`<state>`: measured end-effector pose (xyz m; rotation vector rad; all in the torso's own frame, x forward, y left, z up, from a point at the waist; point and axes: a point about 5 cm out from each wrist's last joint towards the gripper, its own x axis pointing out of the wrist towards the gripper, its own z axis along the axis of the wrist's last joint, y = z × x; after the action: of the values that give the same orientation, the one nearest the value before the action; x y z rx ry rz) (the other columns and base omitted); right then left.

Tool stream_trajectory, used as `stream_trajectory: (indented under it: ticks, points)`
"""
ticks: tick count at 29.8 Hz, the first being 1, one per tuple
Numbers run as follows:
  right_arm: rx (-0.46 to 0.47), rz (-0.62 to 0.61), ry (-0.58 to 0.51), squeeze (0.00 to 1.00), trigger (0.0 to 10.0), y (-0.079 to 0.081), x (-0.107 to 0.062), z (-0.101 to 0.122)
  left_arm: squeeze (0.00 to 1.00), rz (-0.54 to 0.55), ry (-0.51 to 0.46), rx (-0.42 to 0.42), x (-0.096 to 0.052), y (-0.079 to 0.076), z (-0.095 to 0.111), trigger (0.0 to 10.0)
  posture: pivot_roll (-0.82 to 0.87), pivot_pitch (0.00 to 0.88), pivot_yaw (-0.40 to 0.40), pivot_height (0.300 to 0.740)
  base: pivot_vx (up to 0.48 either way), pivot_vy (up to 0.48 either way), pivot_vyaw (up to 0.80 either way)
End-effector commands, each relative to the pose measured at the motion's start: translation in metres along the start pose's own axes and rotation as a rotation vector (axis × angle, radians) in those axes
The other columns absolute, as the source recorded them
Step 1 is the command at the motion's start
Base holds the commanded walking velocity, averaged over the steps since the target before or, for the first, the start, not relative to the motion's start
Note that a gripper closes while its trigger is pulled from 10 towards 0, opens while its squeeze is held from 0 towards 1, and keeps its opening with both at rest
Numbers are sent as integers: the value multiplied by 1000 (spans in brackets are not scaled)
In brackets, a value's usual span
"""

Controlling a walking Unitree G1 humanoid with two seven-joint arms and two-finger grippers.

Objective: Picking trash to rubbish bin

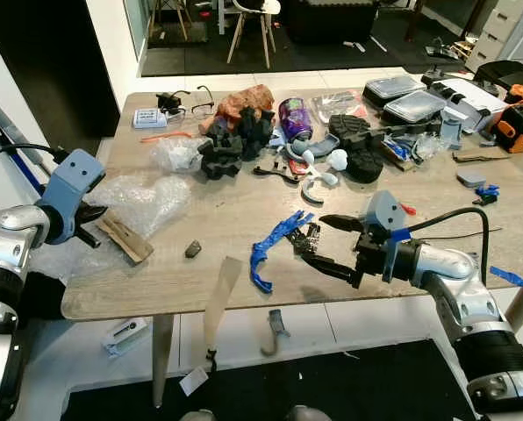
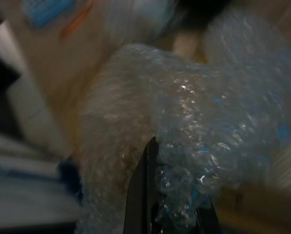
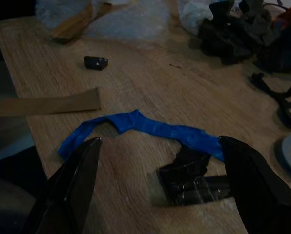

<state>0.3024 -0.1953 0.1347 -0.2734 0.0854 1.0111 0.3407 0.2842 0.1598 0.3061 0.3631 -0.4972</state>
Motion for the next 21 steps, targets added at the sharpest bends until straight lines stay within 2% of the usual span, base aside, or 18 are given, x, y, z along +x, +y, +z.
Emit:
stream_trajectory:
  ticks: [1, 4, 5, 6, 7, 9, 11, 14, 15, 16, 18, 19, 21]
  points:
    - [1, -6, -9, 0, 10000, -1, -3, 2, 0, -38, -85, -41, -1, -5, 9, 10000, -18, 0, -9, 740, 0, 0, 0]
    - [0, -10, -7, 0, 10000, -1, -3, 2, 0, -41, -218, -131, -10, -4, 19, 10000, -11, 0, -13, 740, 0, 0, 0]
    - [0, -10, -7, 0, 10000, -1, -3, 2, 0, -41, -218, -131, -10, -4, 19, 10000, -11, 0, -13, 740, 0, 0, 0]
    - [0, -11, -7, 0, 10000, -1, -3, 1, 0, -29, -313, -208, -19, -1, 26, 10000, -9, 0, -15, 740, 0, 0, 0]
    - [0, -11, -7, 0, 10000, -1, -3, 1, 0, -29, -313, -208, -19, -1, 26, 10000, -9, 0, -15, 740, 0, 0, 0]
    - [-1, -12, -7, 0, 10000, -1, -2, 1, 0, -39, -398, -260, -27, -1, 29, 10000, -4, 0, -17, 740, 0, 0, 0]
    - [-1, -12, -7, 0, 10000, -1, -2, 1, 0, -42, -409, -266, -28, -2, 30, 10000, -4, 0, -17, 740, 0, 0, 0]
    - [-2, -14, -7, 0, 10000, -2, -2, 1, 0, -92, -447, -296, -29, -20, 26, 10000, -2, 0, -18, 740, -271, 0, 0]
    - [-2, -14, -7, 0, 10000, -2, -2, 1, 0, -92, -447, -296, -29, -20, 26, 10000, -2, 0, -18, 740, -292, 0, 0]
    - [-5, -17, -8, 0, 10000, -2, -1, 2, 0, -131, -471, -325, -24, -34, 25, 10000, -2, 0, -18, 740, -349, 0, 0]
    - [-6, -19, -8, 0, 10000, -2, -1, 2, 0, -142, -479, -336, -23, -38, 24, 10000, -2, 0, -18, 740, -349, 0, 0]
    - [-8, -26, -10, 0, 10000, -3, -1, 2, 0, -169, -495, -369, -14, -48, 26, 10000, -6, 0, -17, 740, -341, 0, 0]
    - [-8, -28, -11, 0, 10000, -3, -1, 2, 0, -179, -501, -376, -10, -53, 27, 10000, -6, 0, -17, 740, -339, 0, 0]
